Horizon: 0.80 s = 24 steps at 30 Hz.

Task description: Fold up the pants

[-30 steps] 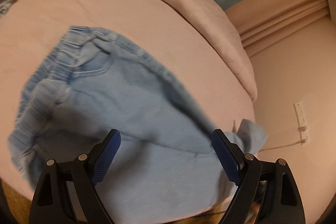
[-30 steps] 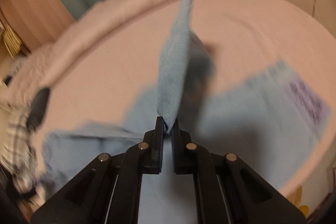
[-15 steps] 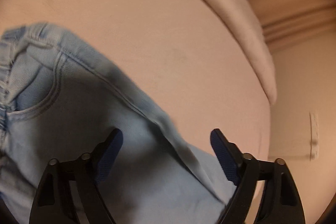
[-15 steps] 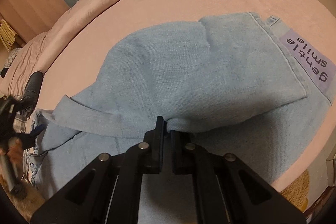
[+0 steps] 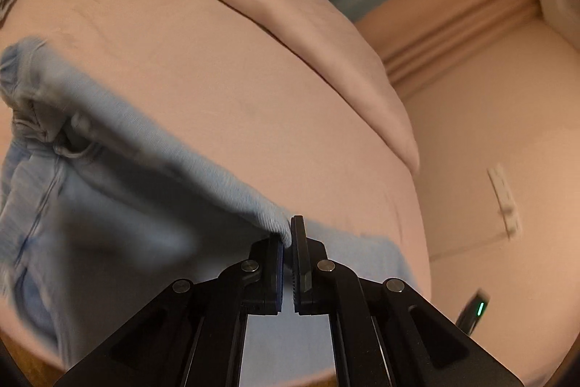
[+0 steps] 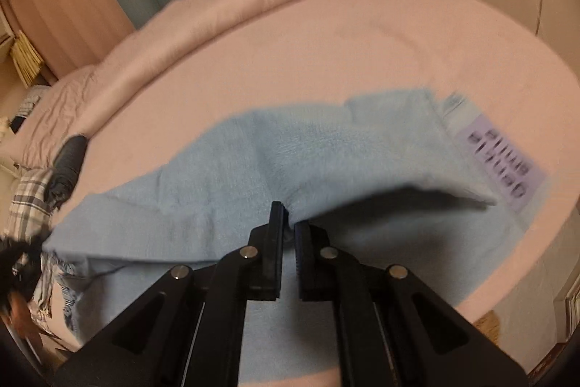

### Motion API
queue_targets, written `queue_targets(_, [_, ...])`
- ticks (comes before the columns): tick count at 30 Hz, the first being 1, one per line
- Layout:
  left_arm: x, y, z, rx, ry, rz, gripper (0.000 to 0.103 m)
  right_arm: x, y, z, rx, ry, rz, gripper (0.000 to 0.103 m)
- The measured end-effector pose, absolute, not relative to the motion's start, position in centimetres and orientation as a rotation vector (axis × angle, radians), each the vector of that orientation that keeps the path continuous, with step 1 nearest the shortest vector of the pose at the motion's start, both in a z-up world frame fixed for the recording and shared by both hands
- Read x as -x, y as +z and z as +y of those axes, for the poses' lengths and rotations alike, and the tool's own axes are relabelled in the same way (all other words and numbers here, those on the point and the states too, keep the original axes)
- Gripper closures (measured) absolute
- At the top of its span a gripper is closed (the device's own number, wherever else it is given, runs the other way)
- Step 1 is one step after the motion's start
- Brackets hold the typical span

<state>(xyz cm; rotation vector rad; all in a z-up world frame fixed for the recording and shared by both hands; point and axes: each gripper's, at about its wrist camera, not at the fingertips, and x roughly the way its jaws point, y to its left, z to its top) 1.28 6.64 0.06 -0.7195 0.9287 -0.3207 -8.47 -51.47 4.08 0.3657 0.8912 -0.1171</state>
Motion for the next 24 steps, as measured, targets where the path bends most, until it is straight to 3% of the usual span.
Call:
queue_targets(4, [3.6, -2.8, 6.2, 0.706, -0.314, 1.01, 0.101, 10.2, 3.8, -52.7, -0.4, -0.114, 0.903, 0.097])
queue_targets(10, [6.1, -7.0, 6.3, 0.691, -0.249, 1.141, 0.101, 10.8, -1.1, -53.2, -0.458, -0.166, 1.032, 0.098])
queue_targets(24, [3.2, -6.8, 4.8, 0.659, -0.213, 1.171, 0.099, 10.7, -1.4, -53.4, -0.461, -0.164, 1.039, 0.097])
